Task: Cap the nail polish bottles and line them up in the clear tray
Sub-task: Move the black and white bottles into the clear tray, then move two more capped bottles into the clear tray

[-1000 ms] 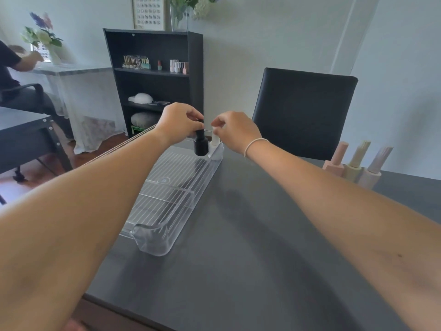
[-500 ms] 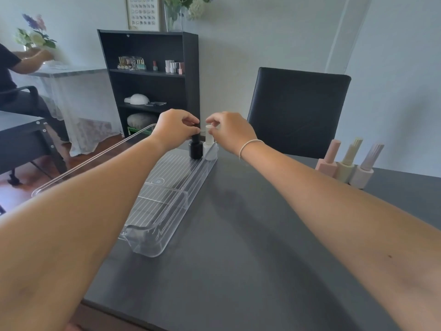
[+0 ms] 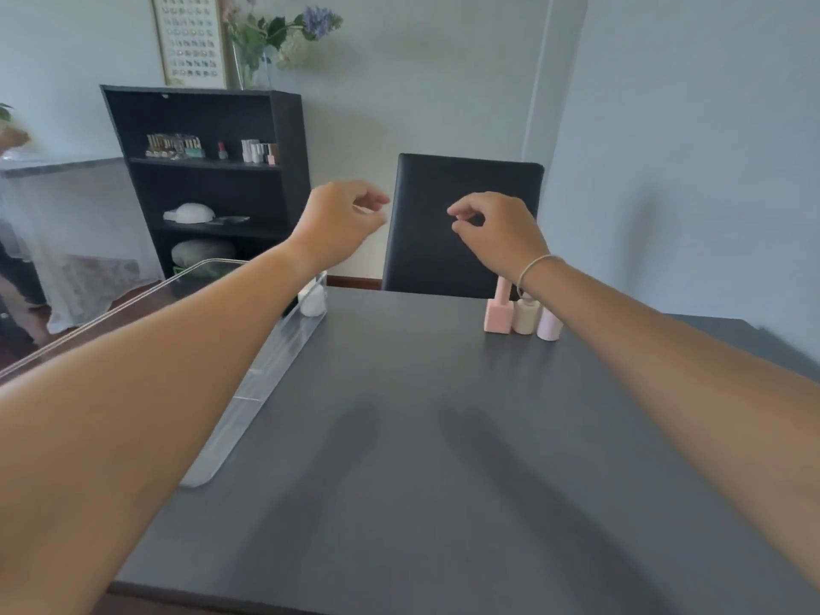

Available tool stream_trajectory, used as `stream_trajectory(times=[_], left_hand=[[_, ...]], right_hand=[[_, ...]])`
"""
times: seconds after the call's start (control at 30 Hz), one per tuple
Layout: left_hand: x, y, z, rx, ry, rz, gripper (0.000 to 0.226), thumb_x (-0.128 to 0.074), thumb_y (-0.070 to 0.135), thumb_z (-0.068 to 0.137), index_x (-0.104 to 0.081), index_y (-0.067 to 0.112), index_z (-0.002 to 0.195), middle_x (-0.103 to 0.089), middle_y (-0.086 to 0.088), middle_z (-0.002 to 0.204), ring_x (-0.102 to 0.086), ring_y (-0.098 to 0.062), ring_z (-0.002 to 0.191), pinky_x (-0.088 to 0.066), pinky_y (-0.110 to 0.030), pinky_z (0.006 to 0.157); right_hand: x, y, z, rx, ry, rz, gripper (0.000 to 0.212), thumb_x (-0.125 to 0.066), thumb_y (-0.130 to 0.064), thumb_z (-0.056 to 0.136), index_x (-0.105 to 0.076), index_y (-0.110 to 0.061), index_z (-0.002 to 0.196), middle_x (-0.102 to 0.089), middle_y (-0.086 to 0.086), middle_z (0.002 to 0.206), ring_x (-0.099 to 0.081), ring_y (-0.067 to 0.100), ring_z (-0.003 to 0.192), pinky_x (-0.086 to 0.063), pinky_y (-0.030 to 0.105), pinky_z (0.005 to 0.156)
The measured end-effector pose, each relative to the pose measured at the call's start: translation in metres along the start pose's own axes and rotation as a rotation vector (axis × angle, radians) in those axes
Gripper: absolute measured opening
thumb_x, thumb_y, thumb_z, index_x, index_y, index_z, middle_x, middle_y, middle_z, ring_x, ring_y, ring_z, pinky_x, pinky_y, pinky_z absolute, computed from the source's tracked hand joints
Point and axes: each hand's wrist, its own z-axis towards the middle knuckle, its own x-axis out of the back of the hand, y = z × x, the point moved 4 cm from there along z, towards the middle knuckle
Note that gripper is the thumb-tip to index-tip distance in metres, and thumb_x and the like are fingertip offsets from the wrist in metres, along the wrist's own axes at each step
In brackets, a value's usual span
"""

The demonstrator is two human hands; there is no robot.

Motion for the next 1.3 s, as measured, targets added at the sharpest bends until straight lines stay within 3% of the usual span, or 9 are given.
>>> stream_trajectory(times=[0.33,0.5,0.63,0.8,1.0,1.17,1.23,1.3], left_hand=[[-0.1,0.071,-0.003,-0.089,-0.202,-0.045,0.024,-0.058,0.018,0.087,-0.063,0.019,0.11,-0.059,0.008,0.101,-0.053,0.004,0.078,-0.036,-0.001,0.063],[-0.124,0.084,0.001,-0.109,-0.282,-0.008,0.026,-0.06,0.02,0.085,-0.062,0.022,0.111,-0.06,0.002,0.11,-0.056,-0.003,0.082,-0.037,-0.009,0.072],[-0.128,0.083,0.003,-0.108,-0.323,0.006,0.029,-0.061,0.023,0.085,-0.061,0.022,0.114,-0.059,-0.001,0.116,-0.054,-0.011,0.091,-0.038,-0.021,0.08],[-0.165,0.087,0.008,-0.068,-0.397,0.013,0.023,-0.06,0.02,0.085,-0.063,0.022,0.108,-0.06,0.002,0.105,-0.055,-0.01,0.089,-0.04,-0.017,0.074],[-0.168,0.09,0.007,-0.073,-0.332,-0.043,0.016,-0.058,0.014,0.083,-0.067,0.019,0.096,-0.062,0.002,0.09,-0.057,-0.01,0.083,-0.039,-0.014,0.07],[-0.166,0.092,0.008,-0.077,-0.296,-0.084,0.015,-0.062,0.014,0.082,-0.068,0.017,0.096,-0.063,0.002,0.091,-0.057,-0.009,0.085,-0.039,-0.016,0.075],[-0.159,0.095,0.01,-0.091,-0.273,-0.094,0.016,-0.062,0.015,0.083,-0.069,0.017,0.097,-0.064,0.003,0.092,-0.057,-0.008,0.086,-0.039,-0.012,0.074],[-0.148,0.1,0.012,-0.112,-0.237,-0.104,0.017,-0.062,0.015,0.083,-0.069,0.016,0.099,-0.064,0.004,0.093,-0.057,-0.007,0.086,-0.038,-0.007,0.07]], right_hand=[[0.072,0.092,-0.046,-0.169,0.03,-0.08,0.027,-0.054,-0.018,0.087,-0.062,-0.017,0.113,-0.061,0.003,0.12,-0.054,0.019,0.11,-0.039,0.027,0.089],[0.065,0.111,-0.057,-0.208,-0.013,-0.049,0.03,-0.056,-0.023,0.086,-0.059,-0.019,0.116,-0.06,0.002,0.12,-0.054,0.019,0.11,-0.04,0.029,0.091],[0.055,0.105,-0.058,-0.207,-0.013,0.02,0.026,-0.055,-0.027,0.088,-0.059,-0.02,0.113,-0.062,0.002,0.115,-0.057,0.018,0.096,-0.045,0.03,0.085],[0.044,0.132,-0.059,-0.219,0.018,0.061,0.015,-0.053,-0.027,0.088,-0.06,-0.021,0.1,-0.067,-0.001,0.097,-0.055,0.014,0.081,-0.041,0.026,0.071],[0.047,0.128,-0.059,-0.189,0.083,0.114,0.009,-0.055,-0.027,0.087,-0.06,-0.022,0.092,-0.063,-0.006,0.081,-0.055,0.003,0.067,-0.04,0.016,0.06],[0.05,0.128,-0.06,-0.205,0.099,0.131,0.011,-0.057,-0.024,0.086,-0.063,-0.018,0.093,-0.063,-0.004,0.082,-0.061,0.016,0.078,-0.052,0.033,0.075],[0.055,0.126,-0.06,-0.205,0.116,0.119,0.01,-0.056,-0.024,0.085,-0.063,-0.02,0.091,-0.062,-0.005,0.081,-0.061,0.016,0.082,-0.051,0.031,0.076],[0.062,0.123,-0.058,-0.204,0.136,0.117,0.007,-0.056,-0.025,0.085,-0.061,-0.023,0.088,-0.062,-0.007,0.081,-0.061,0.016,0.083,-0.047,0.023,0.068]])
